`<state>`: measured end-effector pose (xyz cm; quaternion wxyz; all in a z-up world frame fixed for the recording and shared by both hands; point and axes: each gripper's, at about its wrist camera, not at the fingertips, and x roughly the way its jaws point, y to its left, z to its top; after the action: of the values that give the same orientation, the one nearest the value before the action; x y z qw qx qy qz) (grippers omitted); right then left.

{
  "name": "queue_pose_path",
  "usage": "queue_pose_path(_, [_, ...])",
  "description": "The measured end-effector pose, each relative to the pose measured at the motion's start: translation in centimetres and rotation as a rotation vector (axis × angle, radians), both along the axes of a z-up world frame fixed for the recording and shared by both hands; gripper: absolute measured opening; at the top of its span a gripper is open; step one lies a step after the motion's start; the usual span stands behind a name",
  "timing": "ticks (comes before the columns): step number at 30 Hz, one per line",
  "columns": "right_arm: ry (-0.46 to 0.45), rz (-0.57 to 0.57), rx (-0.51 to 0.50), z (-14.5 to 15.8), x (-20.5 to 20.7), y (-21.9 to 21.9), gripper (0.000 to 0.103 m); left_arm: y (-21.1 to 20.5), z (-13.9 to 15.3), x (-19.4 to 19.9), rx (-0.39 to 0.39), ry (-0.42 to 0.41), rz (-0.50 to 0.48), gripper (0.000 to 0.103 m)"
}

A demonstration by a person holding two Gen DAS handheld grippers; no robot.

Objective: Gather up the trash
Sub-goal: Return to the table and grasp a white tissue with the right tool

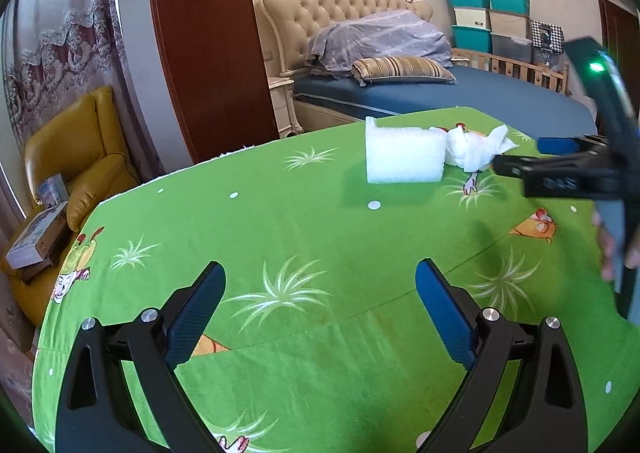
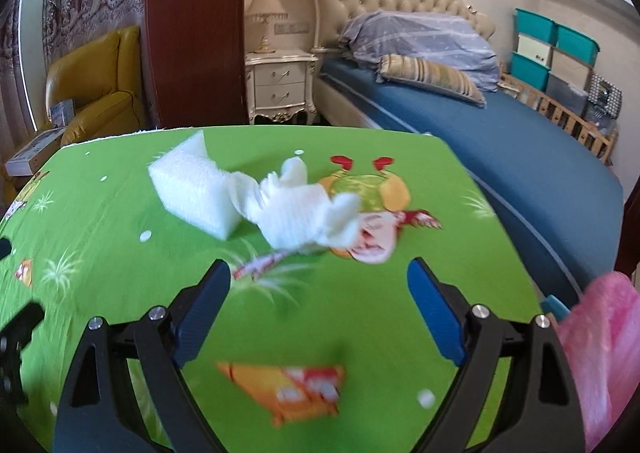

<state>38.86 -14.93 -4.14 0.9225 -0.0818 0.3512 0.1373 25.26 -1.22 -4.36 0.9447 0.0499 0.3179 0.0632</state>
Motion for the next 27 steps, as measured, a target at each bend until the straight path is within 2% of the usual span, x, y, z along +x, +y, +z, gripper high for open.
queue_pose_path(5, [0.033, -0.003, -0.001, -0.5, 3.1, 1.2, 0.087, -0.2, -0.9, 0.8, 0.03, 0.067, 0.044, 0.09])
queue_pose_path(12, [0.094, 0.043, 0.011, -1.3, 5.2, 2.0, 0.085, 1.2, -1.8, 1.7, -0.061, 0.13, 0.048, 0.09])
queue_pose_path(13, [0.096, 0.05, 0.009, -1.4, 5.3, 2.1, 0.081, 1.3, -1.9, 1.8, -0.072, 0.137, 0.047, 0.09])
queue_pose_path(15, [0.091, 0.061, 0.006, -1.4, 5.0, 2.3, 0.056, 1.4, -2.1, 1.9, -0.084, 0.146, 0.045, 0.09])
queue_pose_path(18, [0.073, 0.07, 0.027, -1.2, 4.4, 1.9, 0.047, 1.4, -2.2, 2.0, -0.091, 0.156, 0.045, 0.09])
queue_pose_path(23, [0.004, 0.053, 0.048, -0.1, 1.9, 0.3, 0.041, 1.0, -2.0, 1.9, -0.082, 0.151, 0.055, 0.09])
queue_pose_path(27, [-0.036, 0.01, 0.063, 1.0, -1.1, -2.2, 0.04, 0.4, -1.2, 2.1, -0.152, 0.153, -0.001, 0.09])
